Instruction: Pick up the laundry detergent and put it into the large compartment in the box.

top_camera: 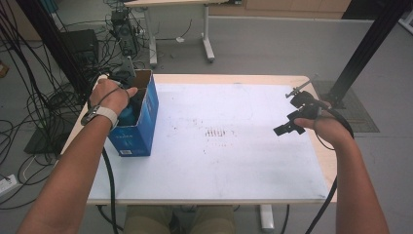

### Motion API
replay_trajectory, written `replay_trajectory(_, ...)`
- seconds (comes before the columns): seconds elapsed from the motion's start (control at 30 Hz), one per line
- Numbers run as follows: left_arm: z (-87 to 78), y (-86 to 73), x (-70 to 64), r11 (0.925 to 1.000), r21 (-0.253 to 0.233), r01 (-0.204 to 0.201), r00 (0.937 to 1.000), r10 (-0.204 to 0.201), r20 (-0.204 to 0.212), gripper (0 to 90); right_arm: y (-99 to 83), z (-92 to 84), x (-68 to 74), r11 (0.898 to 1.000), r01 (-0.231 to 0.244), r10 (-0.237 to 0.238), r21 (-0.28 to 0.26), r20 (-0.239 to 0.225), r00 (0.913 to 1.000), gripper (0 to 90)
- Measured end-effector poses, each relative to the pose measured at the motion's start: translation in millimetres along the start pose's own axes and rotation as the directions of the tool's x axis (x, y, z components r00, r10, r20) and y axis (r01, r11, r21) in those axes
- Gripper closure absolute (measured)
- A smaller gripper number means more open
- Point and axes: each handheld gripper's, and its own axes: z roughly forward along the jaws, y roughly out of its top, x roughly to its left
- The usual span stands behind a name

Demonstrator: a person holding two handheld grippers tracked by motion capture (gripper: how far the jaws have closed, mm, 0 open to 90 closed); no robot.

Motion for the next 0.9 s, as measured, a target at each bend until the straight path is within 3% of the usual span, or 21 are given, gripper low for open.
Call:
replay_trajectory(0.7, 0.6, 1.3, 1.1, 1.0, -0.003, -0.007, 0.9999, 0.007, 0.013, 36.9, -1.0, -0.2, -0.7, 1.0, -0.003, 0.003, 0.003, 0.003, 1.0, 8.0)
replay_trajectory(0.9, -0.1, 1.6, 1.3, 0.9999, -0.005, -0.013, 0.9997, 0.013, 0.023, 30.3, -0.9, 0.4, -0.5, 1.0, -0.004, 0.004, 0.005, 0.002, 1.0, 8.0)
